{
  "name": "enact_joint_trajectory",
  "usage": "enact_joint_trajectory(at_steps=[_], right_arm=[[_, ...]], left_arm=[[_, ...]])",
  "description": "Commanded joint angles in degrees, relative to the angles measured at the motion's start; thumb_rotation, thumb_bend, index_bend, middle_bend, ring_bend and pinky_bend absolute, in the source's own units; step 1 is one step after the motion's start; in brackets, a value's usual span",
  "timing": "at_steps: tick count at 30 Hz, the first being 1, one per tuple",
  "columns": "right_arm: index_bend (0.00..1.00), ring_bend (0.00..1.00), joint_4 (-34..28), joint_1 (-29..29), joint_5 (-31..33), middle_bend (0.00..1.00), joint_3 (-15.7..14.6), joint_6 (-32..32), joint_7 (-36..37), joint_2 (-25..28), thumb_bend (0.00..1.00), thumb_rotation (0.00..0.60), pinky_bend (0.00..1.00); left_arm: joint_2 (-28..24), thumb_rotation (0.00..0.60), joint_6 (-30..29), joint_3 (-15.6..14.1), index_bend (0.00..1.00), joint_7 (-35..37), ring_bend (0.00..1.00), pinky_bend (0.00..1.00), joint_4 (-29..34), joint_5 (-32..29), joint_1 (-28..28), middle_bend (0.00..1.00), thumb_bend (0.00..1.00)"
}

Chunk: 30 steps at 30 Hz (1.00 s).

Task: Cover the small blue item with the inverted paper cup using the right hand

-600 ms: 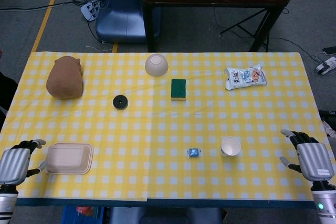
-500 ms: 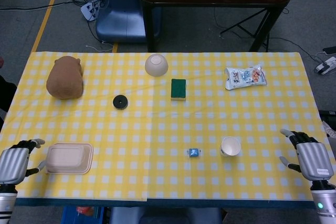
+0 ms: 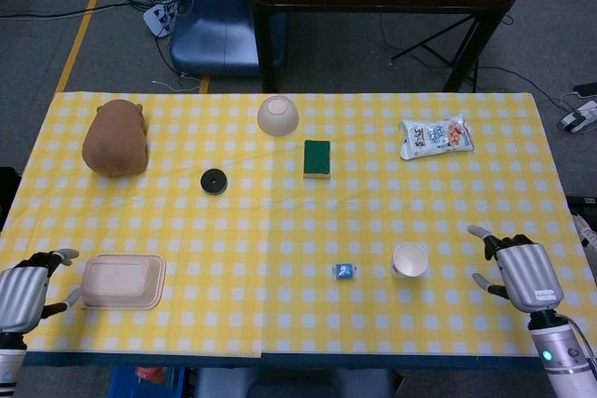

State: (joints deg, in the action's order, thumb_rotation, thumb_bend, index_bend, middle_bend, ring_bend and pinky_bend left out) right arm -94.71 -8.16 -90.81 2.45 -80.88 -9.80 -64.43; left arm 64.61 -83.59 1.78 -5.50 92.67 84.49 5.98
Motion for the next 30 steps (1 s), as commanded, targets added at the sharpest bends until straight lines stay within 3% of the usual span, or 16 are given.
enact_joint_trajectory(at_steps=[1, 11, 30], right_arm=[[0.23, 0.96, -7.48, -2.79, 0.27, 0.96, -0.43, 5.53, -6.99, 4.37, 0.0, 0.6, 0.99], [0.22, 1.0, -17.73, -7.74, 8.94, 1.0, 0.92, 14.31, -24.03, 4.96, 0.0, 0.6, 1.0], [0.22, 1.0, -18.32, -15.17, 20.93, 1.0, 0.76, 19.7, -37.24, -1.59, 0.0, 0.6, 1.0]], left_arm=[[-0.72, 0.6, -1.01, 0.02, 0.4, 1.31, 0.37, 0.49, 0.3, 0.55, -0.51, 0.43, 0.22], [-1.81, 0.6, -1.83, 0.19, 0.4, 3.41, 0.37, 0.49, 0.7, 0.96, -0.96, 0.43, 0.22], [-2.76, 0.6, -1.85, 0.58, 0.4, 5.42, 0.37, 0.49, 0.8, 0.49, -1.24, 0.43, 0.22]])
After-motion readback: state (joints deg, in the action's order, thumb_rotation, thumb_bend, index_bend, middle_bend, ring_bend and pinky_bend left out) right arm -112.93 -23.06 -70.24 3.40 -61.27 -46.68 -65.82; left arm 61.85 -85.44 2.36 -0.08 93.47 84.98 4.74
